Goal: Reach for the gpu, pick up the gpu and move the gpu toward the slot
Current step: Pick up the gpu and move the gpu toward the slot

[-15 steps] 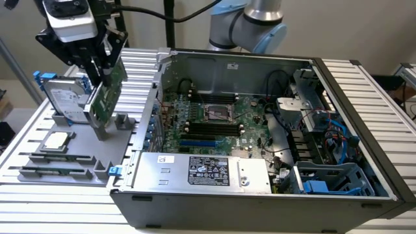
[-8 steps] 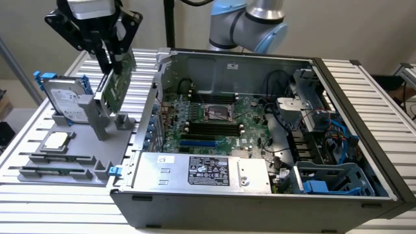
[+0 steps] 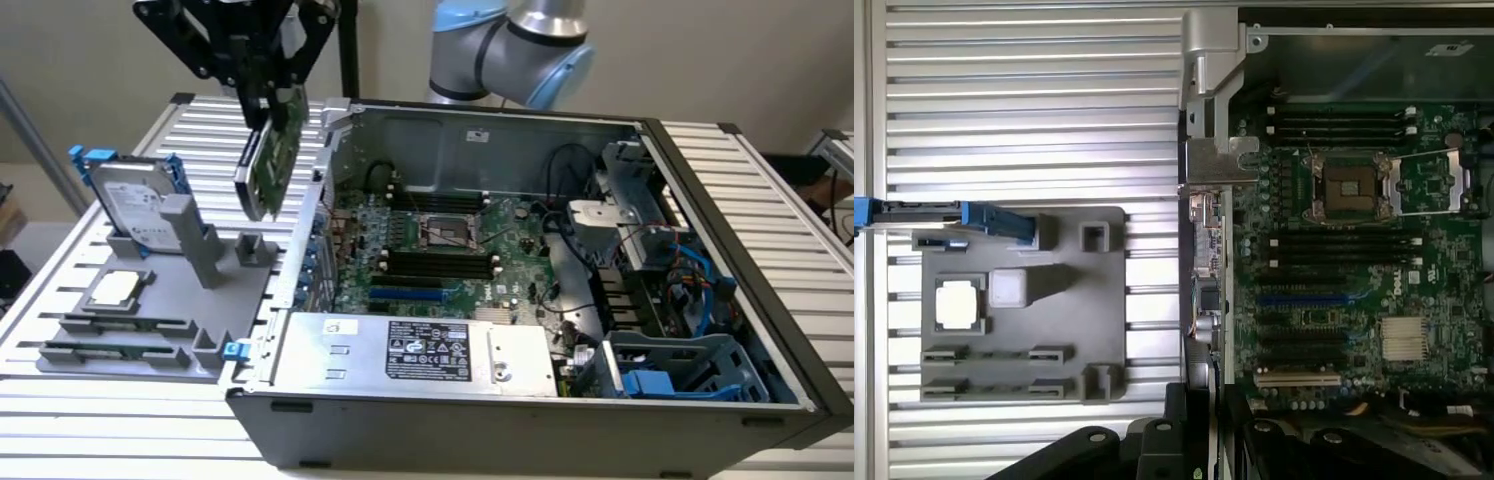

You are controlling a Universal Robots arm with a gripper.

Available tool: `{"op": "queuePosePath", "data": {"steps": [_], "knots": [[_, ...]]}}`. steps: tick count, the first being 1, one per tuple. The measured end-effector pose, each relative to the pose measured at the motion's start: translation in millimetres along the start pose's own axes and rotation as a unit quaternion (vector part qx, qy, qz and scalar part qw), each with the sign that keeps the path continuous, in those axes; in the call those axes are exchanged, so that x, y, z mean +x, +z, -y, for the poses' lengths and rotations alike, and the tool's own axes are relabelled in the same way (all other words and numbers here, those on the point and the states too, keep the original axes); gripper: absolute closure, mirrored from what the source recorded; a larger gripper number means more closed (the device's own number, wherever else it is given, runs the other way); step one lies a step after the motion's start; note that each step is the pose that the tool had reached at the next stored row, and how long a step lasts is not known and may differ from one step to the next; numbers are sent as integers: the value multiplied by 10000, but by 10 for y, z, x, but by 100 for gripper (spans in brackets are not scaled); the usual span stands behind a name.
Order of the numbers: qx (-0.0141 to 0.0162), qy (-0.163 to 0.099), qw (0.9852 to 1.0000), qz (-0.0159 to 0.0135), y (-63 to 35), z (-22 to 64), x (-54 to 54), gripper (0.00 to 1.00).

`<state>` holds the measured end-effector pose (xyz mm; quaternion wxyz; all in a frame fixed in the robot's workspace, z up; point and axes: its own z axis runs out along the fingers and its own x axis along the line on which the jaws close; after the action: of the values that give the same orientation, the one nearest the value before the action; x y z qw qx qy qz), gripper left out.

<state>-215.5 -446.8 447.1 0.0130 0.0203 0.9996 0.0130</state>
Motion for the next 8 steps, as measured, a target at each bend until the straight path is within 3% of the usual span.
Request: {"op": "queuePosePath", "data": {"steps": [8], "knots": [[-10,1,10000,-26,4,-15,-364,74]]}}
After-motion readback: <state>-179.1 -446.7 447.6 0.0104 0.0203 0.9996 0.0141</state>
